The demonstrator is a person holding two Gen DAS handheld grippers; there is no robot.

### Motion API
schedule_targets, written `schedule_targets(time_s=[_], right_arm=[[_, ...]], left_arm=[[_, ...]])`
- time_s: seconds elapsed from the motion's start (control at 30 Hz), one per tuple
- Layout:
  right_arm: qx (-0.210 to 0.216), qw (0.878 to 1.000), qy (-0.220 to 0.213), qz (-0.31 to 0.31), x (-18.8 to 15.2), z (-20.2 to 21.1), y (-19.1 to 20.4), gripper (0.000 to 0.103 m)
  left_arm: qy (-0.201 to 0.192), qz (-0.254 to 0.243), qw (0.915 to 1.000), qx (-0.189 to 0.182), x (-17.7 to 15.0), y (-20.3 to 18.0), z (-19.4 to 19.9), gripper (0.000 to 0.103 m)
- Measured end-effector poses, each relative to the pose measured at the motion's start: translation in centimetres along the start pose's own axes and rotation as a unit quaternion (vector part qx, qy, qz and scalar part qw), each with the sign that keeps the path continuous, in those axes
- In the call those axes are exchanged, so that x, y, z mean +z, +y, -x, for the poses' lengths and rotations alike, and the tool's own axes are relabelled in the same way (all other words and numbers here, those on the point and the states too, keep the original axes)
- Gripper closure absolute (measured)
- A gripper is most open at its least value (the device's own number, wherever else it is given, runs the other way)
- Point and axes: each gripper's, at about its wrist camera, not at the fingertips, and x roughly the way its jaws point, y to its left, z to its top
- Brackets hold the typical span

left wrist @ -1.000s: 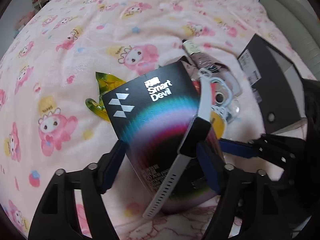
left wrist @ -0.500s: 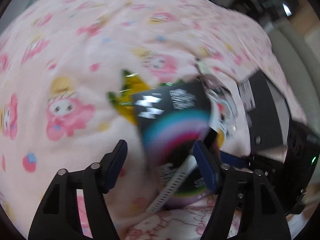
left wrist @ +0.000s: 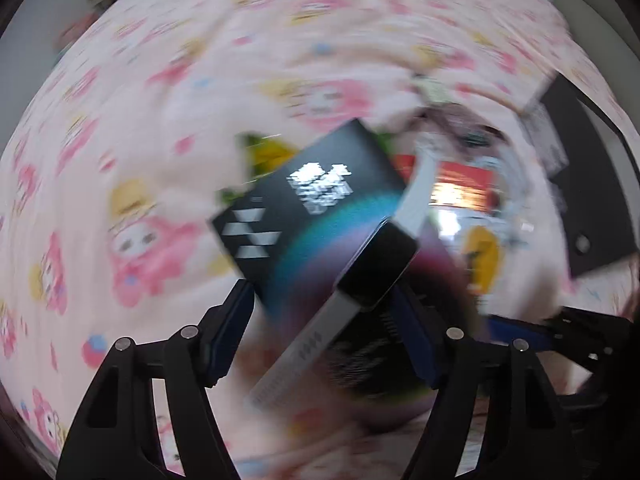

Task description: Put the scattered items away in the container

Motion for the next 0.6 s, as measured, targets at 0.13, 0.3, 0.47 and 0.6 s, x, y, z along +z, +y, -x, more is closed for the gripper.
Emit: schedule_targets(time_s=[0.13, 0.3, 0.47, 0.6], right_arm=[[0.009, 1.000, -0.003, -0.005, -0.2, -0.1, -0.2, 0.070], [0.017, 1.000, 0.003, -0.008, -0.3, 0.1, -0.1, 0.070], [0.028, 0.998, -0.049, 0.013, 1.3, 2.7, 0.8, 0.070], [0.020, 0.999, -0.030, 0.031, 2.8, 0.5, 1.8, 0.070]], left_arm=[[-0.001, 0.084, 0.9958, 0.037, -0.9, 5.2, -0.1, 0.041], [-0.022, 0.153, 0.9879, 0.010, -2.5, 8.9, 1.1, 0.045], [-0.019, 0.141, 0.9811, -0.131, -5.7, 8.1, 1.6, 0.045], [0.015, 0.134, 0.9821, -0.132, -5.6, 7.2, -1.0, 0.056]])
